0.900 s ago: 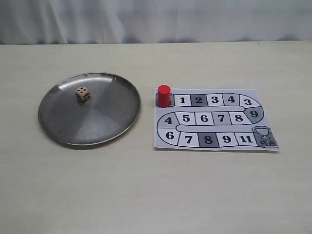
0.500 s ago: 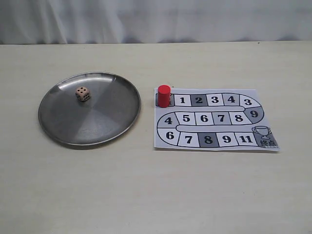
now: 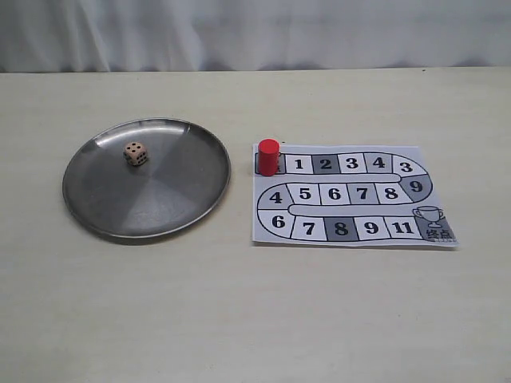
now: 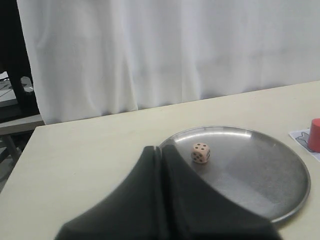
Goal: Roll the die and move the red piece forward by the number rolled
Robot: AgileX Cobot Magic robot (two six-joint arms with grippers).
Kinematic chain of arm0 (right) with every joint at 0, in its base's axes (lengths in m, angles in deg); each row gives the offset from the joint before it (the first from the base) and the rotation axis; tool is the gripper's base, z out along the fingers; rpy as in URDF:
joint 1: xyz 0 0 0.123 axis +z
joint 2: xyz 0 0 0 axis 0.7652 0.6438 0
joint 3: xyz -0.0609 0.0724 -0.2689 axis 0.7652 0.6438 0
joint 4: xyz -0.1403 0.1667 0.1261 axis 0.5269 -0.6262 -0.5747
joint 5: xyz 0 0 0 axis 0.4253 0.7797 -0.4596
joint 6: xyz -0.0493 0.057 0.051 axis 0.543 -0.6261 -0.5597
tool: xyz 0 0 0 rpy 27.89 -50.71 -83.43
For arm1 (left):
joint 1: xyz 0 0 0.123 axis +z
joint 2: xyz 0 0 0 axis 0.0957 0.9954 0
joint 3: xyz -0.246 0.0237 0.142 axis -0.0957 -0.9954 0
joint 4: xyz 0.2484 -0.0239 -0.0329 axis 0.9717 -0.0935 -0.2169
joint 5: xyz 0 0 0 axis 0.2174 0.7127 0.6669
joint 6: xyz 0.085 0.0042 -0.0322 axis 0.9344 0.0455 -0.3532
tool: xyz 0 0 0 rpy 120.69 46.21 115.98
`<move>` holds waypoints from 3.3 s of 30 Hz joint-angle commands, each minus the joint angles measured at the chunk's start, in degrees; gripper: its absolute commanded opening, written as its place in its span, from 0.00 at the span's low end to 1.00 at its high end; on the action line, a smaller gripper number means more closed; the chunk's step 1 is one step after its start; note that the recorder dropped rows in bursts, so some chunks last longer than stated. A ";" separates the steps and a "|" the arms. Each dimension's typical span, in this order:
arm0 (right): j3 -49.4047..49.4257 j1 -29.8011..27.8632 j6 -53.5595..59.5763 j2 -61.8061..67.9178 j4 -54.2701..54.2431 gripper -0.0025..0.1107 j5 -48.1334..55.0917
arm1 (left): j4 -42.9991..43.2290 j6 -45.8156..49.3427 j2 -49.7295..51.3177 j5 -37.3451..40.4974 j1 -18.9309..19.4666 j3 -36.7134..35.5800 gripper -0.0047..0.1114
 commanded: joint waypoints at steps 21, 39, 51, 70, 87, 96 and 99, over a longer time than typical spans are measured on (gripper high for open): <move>0.10 0.00 -7.43 -0.19 -0.56 0.06 -28.41 | -0.11 -0.05 -0.15 -0.53 -0.48 -0.10 0.04; -13.72 0.78 -13.07 40.02 7.24 0.06 -21.35 | -0.11 -0.05 -0.15 -0.53 -0.48 -0.10 0.04; -42.78 23.61 -15.38 81.23 11.12 0.13 -6.74 | -0.11 -0.05 -0.15 -0.53 -0.48 -0.10 0.04; -107.91 42.00 -11.58 127.93 10.89 0.63 15.16 | -0.11 -0.05 -0.15 -0.53 -0.48 -0.10 0.04; -125.81 41.21 -8.68 140.76 10.89 0.06 18.89 | -0.11 -0.05 -0.15 -0.53 -0.48 -0.10 0.04; -119.70 32.91 -6.30 114.27 20.88 0.06 54.70 | -0.11 -0.05 -0.15 -0.53 -0.48 -0.10 0.04; -102.32 26.21 -5.88 105.76 16.43 0.06 49.34 | -0.11 -0.05 -0.15 -0.53 -0.48 -0.10 0.04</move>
